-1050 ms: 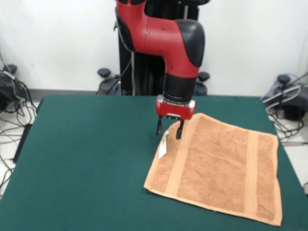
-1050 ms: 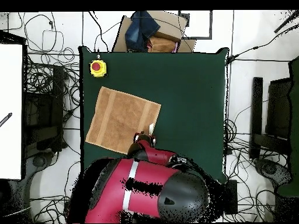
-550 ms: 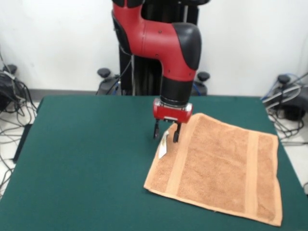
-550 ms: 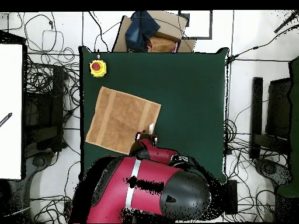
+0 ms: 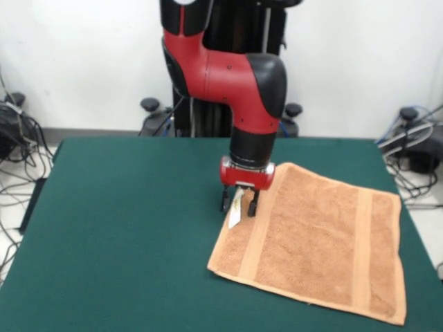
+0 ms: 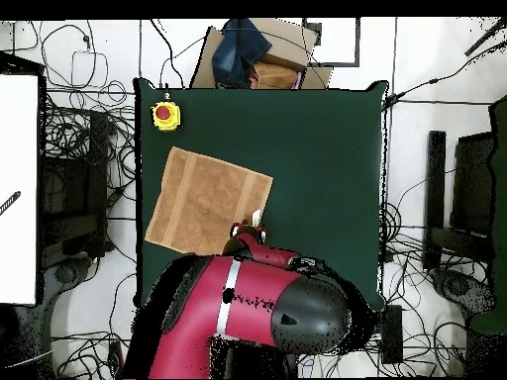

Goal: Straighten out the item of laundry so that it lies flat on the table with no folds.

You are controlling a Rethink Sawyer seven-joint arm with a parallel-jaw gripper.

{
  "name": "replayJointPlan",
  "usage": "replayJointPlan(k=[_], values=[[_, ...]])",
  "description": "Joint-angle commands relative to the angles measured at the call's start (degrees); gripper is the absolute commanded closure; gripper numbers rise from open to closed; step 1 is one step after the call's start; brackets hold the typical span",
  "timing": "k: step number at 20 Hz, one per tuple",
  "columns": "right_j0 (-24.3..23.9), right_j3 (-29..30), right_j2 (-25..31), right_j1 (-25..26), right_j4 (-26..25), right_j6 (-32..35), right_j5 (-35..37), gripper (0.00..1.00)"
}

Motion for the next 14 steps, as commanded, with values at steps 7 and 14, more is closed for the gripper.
replayJointPlan(k=[7, 14], values=[[-0.4, -7.8, 0.4, 3.1, -2.5, 4.5, 2.5, 0.0], [0.2, -7.5, -0.3, 2.5, -3.8, 4.3, 2.6, 0.0]])
